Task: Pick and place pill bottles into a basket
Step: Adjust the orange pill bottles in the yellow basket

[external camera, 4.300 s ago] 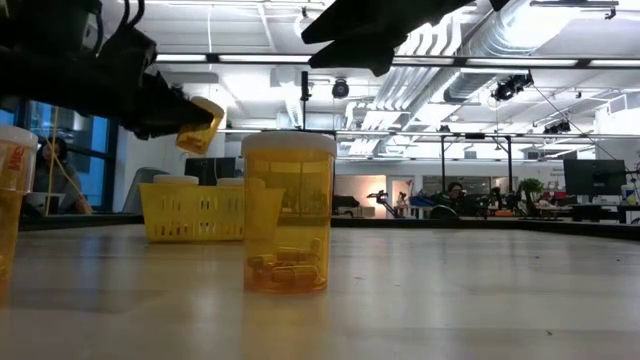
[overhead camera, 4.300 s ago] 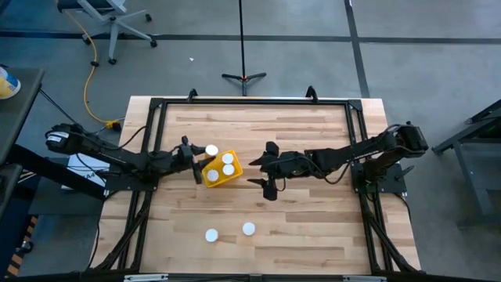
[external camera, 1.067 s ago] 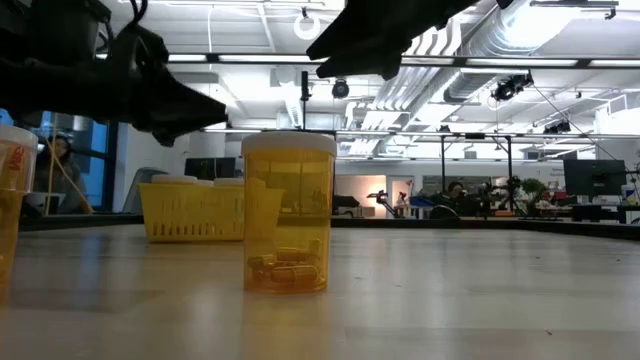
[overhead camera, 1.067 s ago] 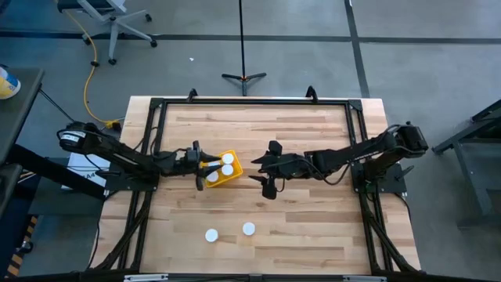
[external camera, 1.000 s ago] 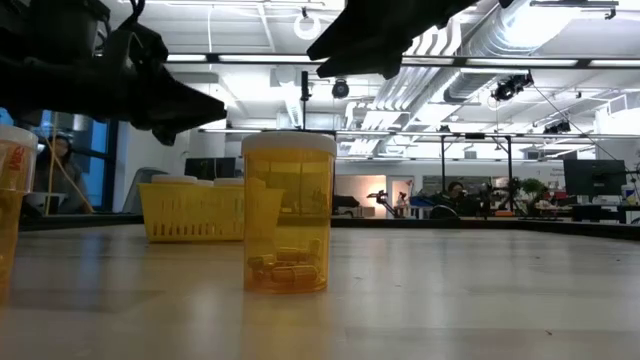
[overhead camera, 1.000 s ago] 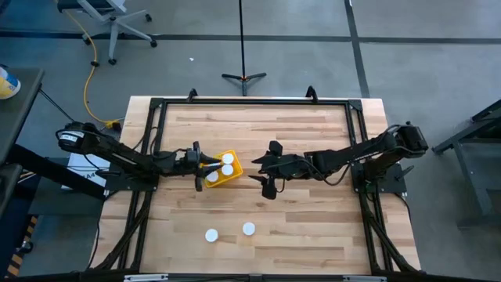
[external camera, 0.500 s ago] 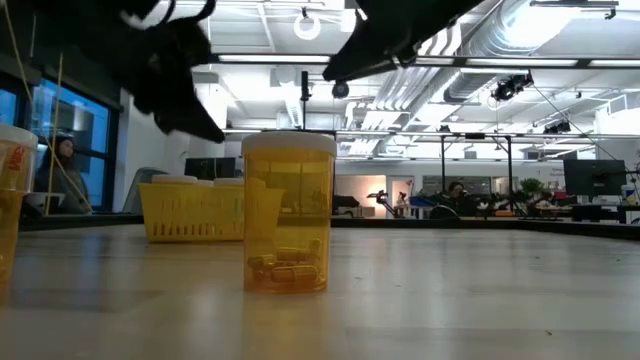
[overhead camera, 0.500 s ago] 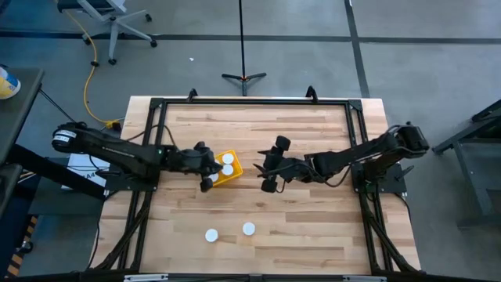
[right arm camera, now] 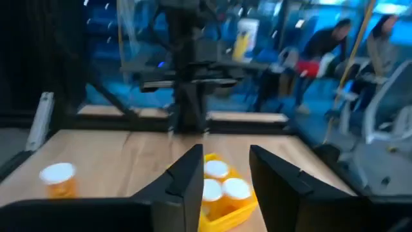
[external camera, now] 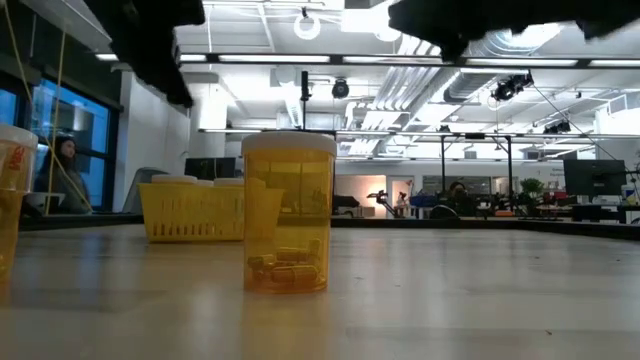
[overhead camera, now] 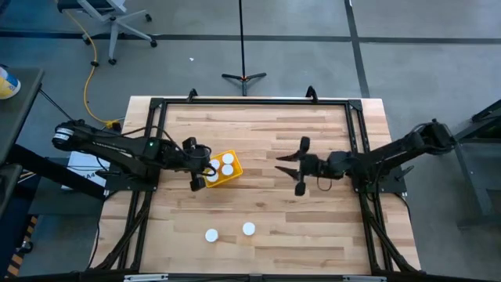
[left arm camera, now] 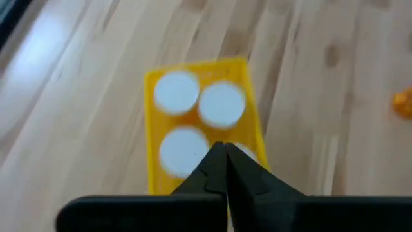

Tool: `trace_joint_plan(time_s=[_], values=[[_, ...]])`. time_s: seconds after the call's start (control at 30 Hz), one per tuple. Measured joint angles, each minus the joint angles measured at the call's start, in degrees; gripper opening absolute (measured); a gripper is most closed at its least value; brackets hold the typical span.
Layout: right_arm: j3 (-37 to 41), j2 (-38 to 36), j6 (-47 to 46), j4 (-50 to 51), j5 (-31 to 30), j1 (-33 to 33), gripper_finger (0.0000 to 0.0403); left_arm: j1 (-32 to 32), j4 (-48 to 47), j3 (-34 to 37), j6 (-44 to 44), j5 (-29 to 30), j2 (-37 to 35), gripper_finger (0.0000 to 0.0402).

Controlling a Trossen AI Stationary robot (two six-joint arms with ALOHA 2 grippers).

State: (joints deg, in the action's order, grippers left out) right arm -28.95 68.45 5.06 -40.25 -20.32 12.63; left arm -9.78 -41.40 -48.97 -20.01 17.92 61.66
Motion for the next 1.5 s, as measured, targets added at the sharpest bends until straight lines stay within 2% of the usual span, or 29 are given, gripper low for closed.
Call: trace_joint_plan(time_s=[0.13,0.23,0.37,0.5,0.57,0.73,0.83,1.07,1.27,1.5], values=[[4.8,0.1,3.7,-10.4,0.9,-1.7,0.0106,0.0,-6.6,-2.9,-3.9,-2.2,0.0,0.0023],[5.6,0.2,4.2,-10.8,1.2,-3.2,0.0104,0.0,-11.5,-3.6,-9.0,-5.2,0.3,0.0037],[5.5,0.2,4.1,-10.2,2.9,-4.7,0.0103,0.0,-17.2,-3.0,-13.5,-5.6,3.1,0.0056],[5.5,0.3,4.2,-7.6,3.1,-5.5,0.0103,0.0,-12.8,-3.0,-12.3,-5.5,5.7,0.0022],[5.5,0.3,4.2,-6.3,2.9,-5.8,0.0103,0.0,-9.8,-3.1,-10.5,-5.7,6.9,0.0022],[5.5,0.3,4.0,-4.5,2.9,-5.9,0.0103,0.0,-12.9,-3.1,-10.0,-5.5,9.2,0.0038],[5.5,0.3,4.0,-4.3,3.5,-5.9,0.0103,0.1,-11.8,-3.1,-9.3,-5.1,10.4,0.0023],[5.5,0.3,4.0,-3.0,4.6,-5.9,0.0103,4.9,-12.1,-3.0,-8.3,-5.2,12.0,0.0026],[5.5,0.3,4.2,-2.5,4.7,-5.9,0.0103,10.0,-10.6,-3.0,-5.0,-9.2,13.8,0.0024],[5.5,0.3,6.4,-3.2,4.3,-5.9,0.0103,11.8,-11.0,-3.0,-1.3,-11.7,14.6,0.0024]])
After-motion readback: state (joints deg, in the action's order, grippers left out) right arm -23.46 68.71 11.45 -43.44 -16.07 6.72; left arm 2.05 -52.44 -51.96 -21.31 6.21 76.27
